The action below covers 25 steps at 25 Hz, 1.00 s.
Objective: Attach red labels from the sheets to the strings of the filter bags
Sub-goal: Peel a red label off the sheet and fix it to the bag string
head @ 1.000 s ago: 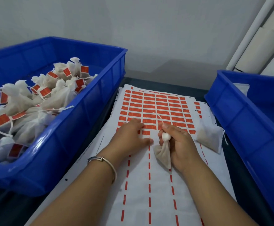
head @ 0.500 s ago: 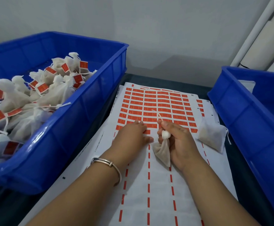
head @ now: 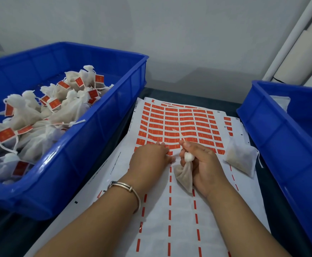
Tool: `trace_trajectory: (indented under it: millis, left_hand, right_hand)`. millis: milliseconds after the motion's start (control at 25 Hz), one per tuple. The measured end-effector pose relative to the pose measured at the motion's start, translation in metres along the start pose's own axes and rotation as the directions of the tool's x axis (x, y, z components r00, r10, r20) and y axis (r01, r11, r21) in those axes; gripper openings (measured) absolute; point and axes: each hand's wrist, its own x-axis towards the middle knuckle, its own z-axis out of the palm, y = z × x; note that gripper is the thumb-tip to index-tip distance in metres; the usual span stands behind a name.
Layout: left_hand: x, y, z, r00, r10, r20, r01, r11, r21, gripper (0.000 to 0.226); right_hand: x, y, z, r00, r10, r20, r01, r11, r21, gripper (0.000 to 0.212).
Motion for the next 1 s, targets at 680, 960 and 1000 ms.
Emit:
trace_trajectory:
  millis: [680, 960, 1000]
  left_hand:
    - [0.009, -0.006, -0.003, 0.997, -0.075, -0.016, 0.073, 0.993, -0.096, 0.038]
    - [0.008, -0.009, 0.002, 0.996, -0.077, -0.047, 0.068, 0.983, -0.168, 0.035]
    - [0.009, -0.009, 0.001, 0.997, -0.071, -0.040, 0.064, 0.985, -0.161, 0.034]
  right_hand:
    - [0.012, -0.003, -0.010, 0.990, 0.107, 0.086, -0.118, 0.984, 0.135, 0.017]
    - [0.010, -0.005, -0.008, 0.991, 0.102, 0.087, -0.115, 0.982, 0.151, 0.014]
    - [0.010, -0.005, -0.007, 0.991, 0.107, 0.086, -0.118, 0.983, 0.144, 0.014]
